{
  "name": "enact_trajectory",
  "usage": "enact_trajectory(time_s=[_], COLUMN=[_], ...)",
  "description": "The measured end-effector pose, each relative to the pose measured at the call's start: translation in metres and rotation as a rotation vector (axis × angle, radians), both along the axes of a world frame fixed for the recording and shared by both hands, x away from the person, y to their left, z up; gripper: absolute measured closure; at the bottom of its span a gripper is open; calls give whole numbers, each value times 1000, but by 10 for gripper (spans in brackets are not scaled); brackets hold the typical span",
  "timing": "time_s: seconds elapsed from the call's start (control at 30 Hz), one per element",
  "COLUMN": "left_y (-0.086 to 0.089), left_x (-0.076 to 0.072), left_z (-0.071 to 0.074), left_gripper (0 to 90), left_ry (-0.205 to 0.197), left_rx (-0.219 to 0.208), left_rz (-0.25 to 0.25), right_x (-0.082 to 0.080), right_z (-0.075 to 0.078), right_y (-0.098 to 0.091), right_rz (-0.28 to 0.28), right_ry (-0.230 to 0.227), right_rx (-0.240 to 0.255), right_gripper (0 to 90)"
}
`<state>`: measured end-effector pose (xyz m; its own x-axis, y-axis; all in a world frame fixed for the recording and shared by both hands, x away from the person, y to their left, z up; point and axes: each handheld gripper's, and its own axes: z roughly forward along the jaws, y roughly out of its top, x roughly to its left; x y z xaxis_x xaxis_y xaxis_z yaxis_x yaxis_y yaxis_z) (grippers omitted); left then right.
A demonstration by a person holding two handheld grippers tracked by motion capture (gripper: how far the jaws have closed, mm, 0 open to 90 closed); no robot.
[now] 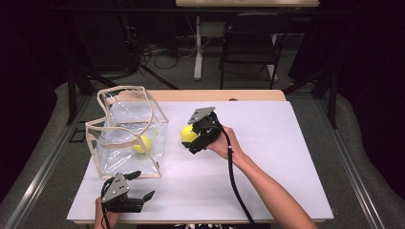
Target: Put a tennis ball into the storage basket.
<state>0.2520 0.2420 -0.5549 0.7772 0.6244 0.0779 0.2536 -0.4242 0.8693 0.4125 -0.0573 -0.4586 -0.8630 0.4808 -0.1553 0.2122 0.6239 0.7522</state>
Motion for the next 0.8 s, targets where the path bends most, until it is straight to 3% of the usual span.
enact_trajectory(time_s=[0.8], left_y=[1], left_x=[-1], left_z=[0], left_gripper=[159], left_ry=[3], left_rx=[2], left_rz=[4], right_x=[24], right_z=[-16], right_y=[-5], right_rz=[-66], right_ry=[17], right_rx=[-50], right_gripper=[2])
